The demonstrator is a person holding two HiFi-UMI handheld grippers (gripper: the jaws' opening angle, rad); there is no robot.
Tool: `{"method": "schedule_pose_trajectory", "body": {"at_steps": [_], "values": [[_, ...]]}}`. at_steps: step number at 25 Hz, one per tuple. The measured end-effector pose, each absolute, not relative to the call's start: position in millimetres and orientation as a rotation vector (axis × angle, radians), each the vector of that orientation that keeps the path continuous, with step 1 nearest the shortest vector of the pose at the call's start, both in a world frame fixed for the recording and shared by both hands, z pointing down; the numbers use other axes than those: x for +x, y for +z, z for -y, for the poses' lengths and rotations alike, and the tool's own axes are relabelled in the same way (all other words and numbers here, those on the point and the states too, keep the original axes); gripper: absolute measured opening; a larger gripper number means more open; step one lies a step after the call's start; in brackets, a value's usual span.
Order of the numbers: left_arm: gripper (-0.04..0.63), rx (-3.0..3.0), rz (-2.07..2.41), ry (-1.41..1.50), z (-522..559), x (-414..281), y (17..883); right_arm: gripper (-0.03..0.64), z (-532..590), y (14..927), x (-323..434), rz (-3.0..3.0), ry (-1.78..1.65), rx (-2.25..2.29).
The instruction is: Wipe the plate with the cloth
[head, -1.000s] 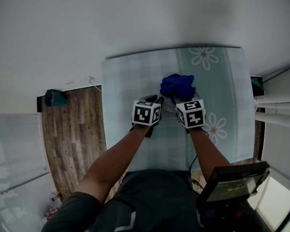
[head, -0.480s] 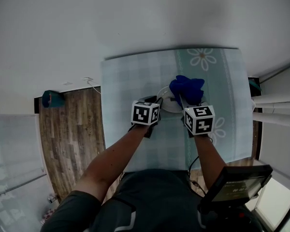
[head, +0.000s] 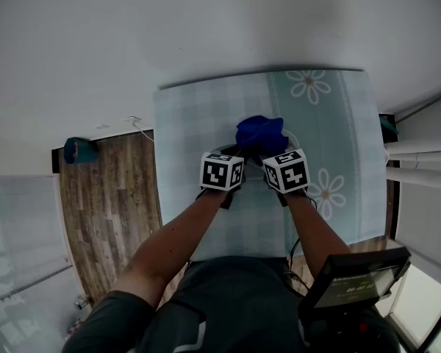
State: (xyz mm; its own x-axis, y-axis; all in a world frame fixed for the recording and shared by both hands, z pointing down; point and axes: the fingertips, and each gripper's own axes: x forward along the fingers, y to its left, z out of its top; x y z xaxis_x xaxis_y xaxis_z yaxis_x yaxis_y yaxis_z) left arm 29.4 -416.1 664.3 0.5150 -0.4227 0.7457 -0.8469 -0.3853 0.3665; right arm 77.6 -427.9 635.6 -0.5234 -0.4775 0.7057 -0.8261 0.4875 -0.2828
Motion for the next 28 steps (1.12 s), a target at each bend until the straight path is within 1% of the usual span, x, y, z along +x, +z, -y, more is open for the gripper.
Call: {"method": "schedule_pose_trajectory", "body": {"at_steps": [10, 12, 14, 17, 20, 24, 28], "values": [[0.098, 2.007, 0.968, 0.68, 409.7, 31.2, 660.1, 0.101, 421.6, 626.4, 167.5, 2.025, 0.87, 1.328], [0.082, 2.027, 0.956, 0.673, 407.4, 33.1, 657.8, 0.101, 420.8, 616.9, 163.4, 2.045, 0.879, 1.35], [0.038, 2.049, 0.945, 0.679, 406.0, 36.9, 656.1, 0.101, 416.5, 604.1, 135.3, 2.139, 0.882, 1.279], [0.035, 2.065, 0.949, 0.704, 406.1, 39.1, 655.4, 0.101, 404.5, 600.9, 85.5, 2.235, 0.847, 1.108], [0.035, 2.064, 0.946, 0.712, 405.6, 39.5, 655.6, 0.101, 396.6, 615.0, 63.0, 2.248, 0.878, 1.029], [0.035, 2.073, 0.951, 0.745, 406.0, 38.8, 656.0, 0.101, 395.2, 627.3, 71.5, 2.215, 0.89, 1.021], [0.035, 2.074, 0.974, 0.776, 408.4, 39.5, 658.0, 0.101, 396.0, 632.8, 110.1, 2.134, 0.903, 1.119]]}}
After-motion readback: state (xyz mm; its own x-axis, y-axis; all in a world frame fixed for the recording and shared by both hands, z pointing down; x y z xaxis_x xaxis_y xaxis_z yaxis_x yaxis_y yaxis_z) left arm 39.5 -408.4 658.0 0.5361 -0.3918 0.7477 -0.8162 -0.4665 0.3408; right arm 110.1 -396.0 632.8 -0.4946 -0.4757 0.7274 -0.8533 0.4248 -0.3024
